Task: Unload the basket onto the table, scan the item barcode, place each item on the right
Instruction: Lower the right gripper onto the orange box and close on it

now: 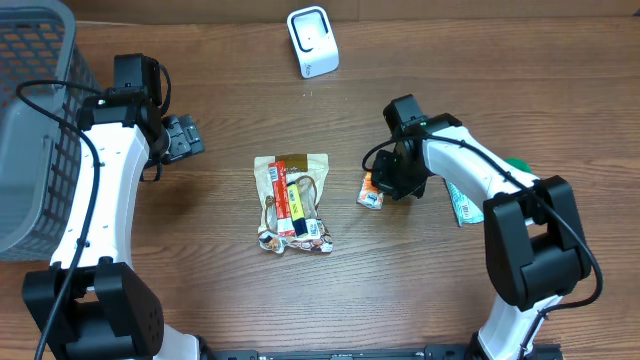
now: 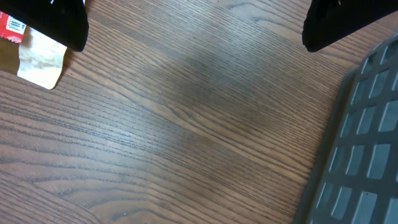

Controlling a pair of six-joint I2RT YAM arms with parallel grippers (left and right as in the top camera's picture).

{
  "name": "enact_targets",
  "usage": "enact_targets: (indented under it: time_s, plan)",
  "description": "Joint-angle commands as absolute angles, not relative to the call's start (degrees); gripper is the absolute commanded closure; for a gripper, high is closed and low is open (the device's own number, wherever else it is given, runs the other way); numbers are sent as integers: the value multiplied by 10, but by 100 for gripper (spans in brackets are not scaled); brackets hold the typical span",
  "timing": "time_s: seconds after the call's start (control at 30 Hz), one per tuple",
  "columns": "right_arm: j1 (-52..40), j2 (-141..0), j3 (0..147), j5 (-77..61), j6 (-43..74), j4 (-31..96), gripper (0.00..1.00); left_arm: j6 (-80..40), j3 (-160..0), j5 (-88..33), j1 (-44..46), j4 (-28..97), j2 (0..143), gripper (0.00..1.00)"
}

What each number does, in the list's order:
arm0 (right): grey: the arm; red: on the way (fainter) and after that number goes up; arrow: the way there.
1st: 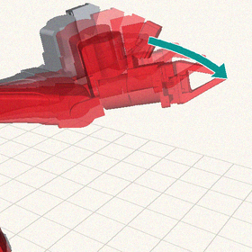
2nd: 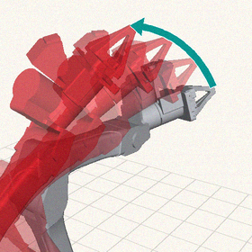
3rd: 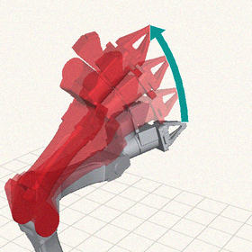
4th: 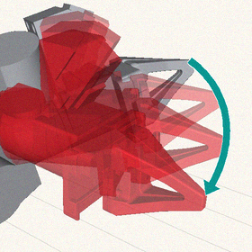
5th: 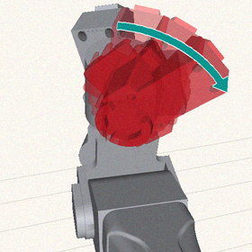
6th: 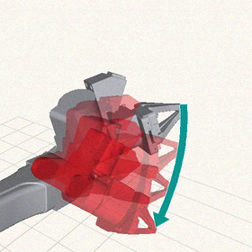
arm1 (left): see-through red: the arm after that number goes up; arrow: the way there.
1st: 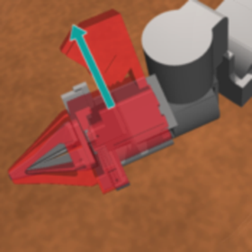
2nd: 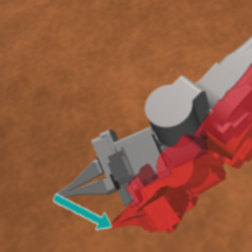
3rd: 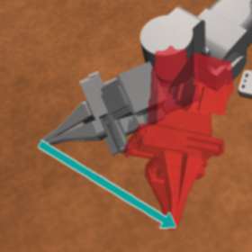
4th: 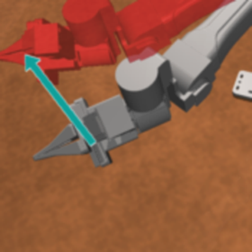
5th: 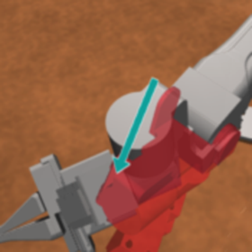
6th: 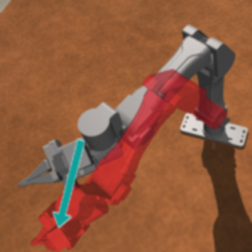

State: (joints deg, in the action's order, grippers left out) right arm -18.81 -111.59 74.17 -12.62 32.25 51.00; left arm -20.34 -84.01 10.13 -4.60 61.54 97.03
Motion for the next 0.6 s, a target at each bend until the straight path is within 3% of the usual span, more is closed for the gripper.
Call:
enact_targets:
  time_s: [0.0,0.1,0.57]
  plan:
    - [-173,-1088,765,-160,299,510,75,-193,-848,105,-45,615,962,0]
    - [-171,-1090,764,-157,299,519,70,-193,-848,105,-45,615,962,0]
    - [-169,-1094,731,-146,299,503,71,-193,-848,105,-45,615,962,0]
